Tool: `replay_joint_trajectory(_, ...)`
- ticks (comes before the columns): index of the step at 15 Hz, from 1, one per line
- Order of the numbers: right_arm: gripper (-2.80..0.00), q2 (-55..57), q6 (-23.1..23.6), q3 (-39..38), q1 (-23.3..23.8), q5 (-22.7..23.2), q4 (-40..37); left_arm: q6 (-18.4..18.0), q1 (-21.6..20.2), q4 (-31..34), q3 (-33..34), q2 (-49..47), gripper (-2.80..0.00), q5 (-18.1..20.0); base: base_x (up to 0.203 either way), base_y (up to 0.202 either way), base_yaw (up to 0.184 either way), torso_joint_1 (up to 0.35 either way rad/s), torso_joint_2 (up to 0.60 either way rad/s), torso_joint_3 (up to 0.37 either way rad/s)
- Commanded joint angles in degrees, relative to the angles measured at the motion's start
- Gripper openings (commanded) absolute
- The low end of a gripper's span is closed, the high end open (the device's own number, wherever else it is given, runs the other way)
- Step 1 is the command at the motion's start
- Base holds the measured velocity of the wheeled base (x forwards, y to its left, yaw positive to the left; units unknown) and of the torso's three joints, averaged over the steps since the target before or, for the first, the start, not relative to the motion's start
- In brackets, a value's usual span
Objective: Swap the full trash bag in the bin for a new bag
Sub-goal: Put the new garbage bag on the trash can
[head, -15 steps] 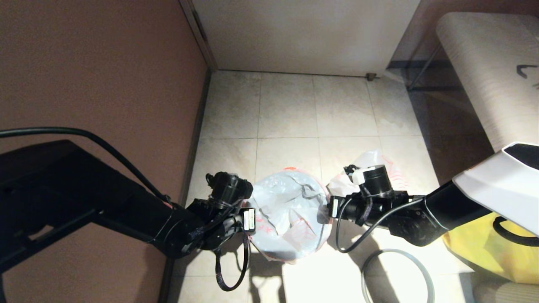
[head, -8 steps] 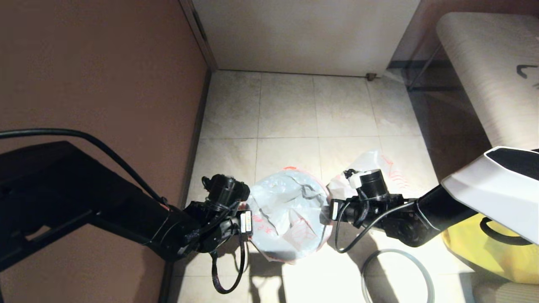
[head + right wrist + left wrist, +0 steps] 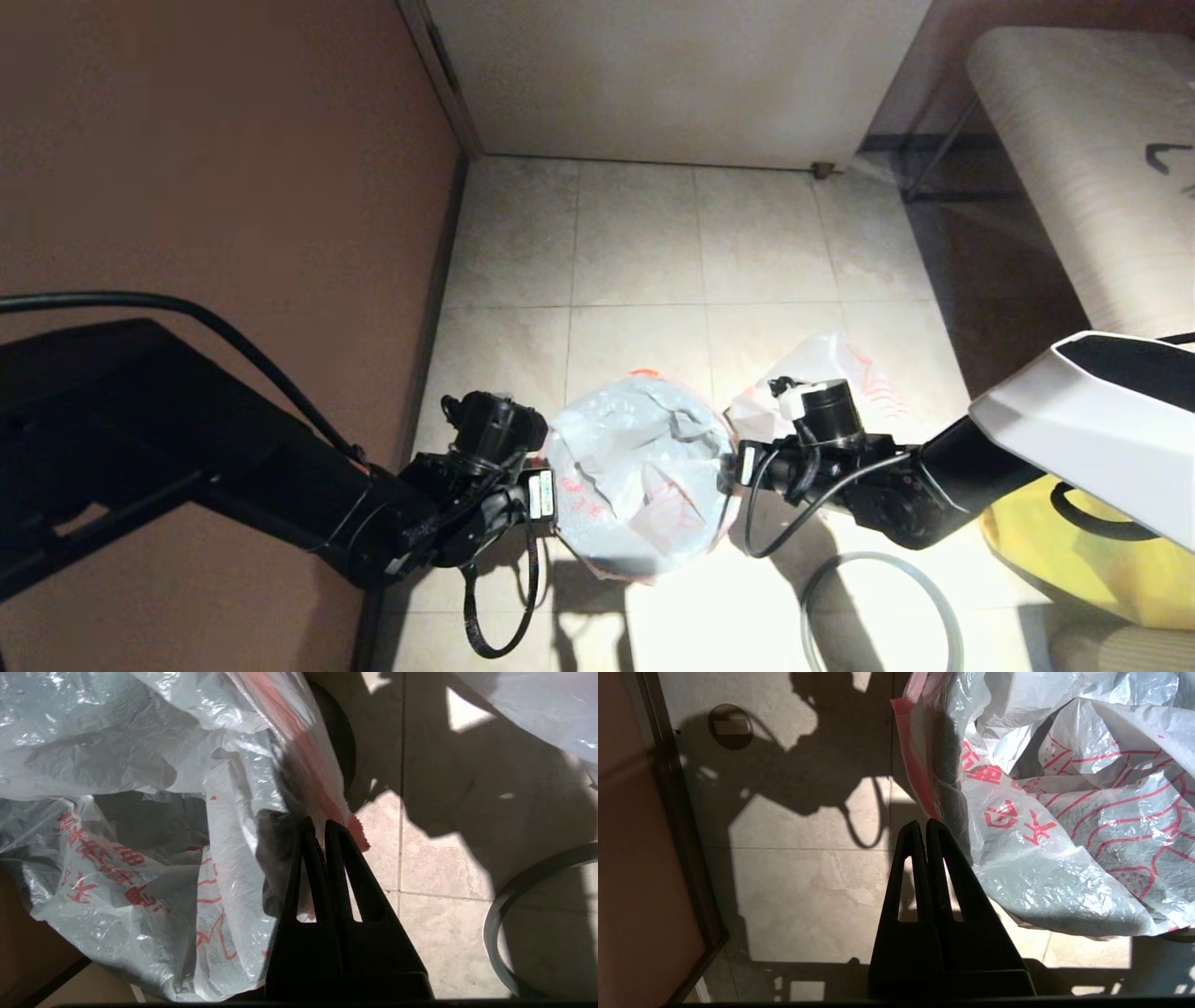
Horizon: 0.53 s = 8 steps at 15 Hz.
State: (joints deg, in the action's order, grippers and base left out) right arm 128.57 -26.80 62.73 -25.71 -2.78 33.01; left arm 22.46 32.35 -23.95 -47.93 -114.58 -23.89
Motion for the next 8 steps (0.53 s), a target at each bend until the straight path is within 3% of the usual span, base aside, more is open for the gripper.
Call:
replay_joint_trajectory(1, -2.8, 1.1, -0.09, 0.02, 0.25, 0.04, 0.3, 0.13, -0.01, -0.13, -0.06, -0.21, -2.8, -0.1, 0.0, 0.0, 0.0, 0.0, 0.0, 0.0)
replay_joint_trajectory(8, -2.8, 7.1, 0.08, 2.18, -0.05, -1.21, 2.4, 0.04, 0.08, -0.22, -1.59, -1.52, -2.8, 0.03, 0.0, 0.0, 0.0, 0.0, 0.0, 0.0)
